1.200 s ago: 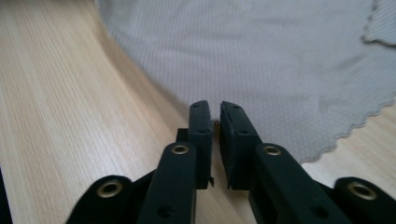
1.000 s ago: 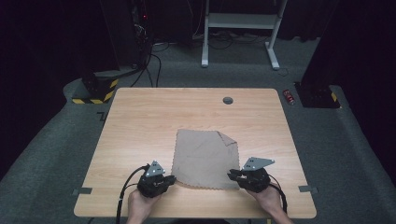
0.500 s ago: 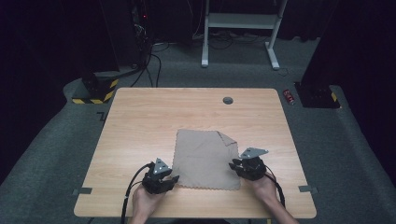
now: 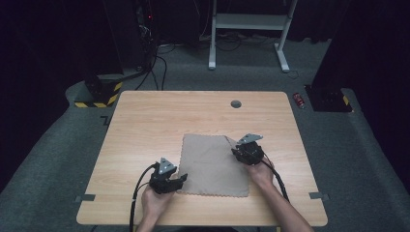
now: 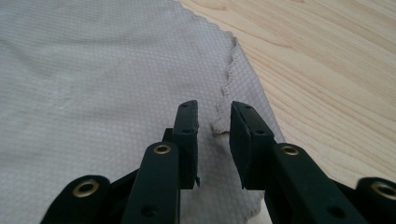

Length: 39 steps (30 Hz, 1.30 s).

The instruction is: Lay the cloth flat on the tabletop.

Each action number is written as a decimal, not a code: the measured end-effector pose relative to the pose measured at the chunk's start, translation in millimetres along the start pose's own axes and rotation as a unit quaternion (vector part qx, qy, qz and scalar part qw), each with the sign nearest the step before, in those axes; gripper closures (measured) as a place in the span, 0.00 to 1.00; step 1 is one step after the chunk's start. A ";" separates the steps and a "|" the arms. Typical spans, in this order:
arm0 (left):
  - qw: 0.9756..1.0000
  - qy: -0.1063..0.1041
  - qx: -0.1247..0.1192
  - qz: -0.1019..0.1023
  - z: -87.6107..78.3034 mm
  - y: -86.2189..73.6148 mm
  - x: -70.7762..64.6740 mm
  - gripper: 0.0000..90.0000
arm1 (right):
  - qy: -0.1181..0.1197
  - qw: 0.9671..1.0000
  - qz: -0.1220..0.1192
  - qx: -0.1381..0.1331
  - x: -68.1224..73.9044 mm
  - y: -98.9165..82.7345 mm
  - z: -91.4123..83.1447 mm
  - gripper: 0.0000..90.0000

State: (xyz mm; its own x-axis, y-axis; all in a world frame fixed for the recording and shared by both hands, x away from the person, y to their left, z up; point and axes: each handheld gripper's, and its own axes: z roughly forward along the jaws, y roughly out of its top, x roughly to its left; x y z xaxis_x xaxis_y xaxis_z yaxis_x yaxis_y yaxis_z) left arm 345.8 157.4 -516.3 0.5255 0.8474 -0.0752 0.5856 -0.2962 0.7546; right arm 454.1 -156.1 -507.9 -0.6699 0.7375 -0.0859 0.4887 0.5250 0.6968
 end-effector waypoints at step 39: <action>0.999 0.038 -0.002 0.016 18.1 2.0 0.5 0.41 | 0.006 1.000 -0.016 0.014 -11.9 11.2 11.9 0.82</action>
State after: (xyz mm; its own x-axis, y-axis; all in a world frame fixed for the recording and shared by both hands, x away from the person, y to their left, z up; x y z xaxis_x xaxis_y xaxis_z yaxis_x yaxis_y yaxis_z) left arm 358.4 149.2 -526.7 0.4953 0.8687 -0.0009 0.5671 -0.3225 0.7579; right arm 474.2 -154.0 -507.6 -0.6921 0.7152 -0.0981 0.4827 0.5595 0.6738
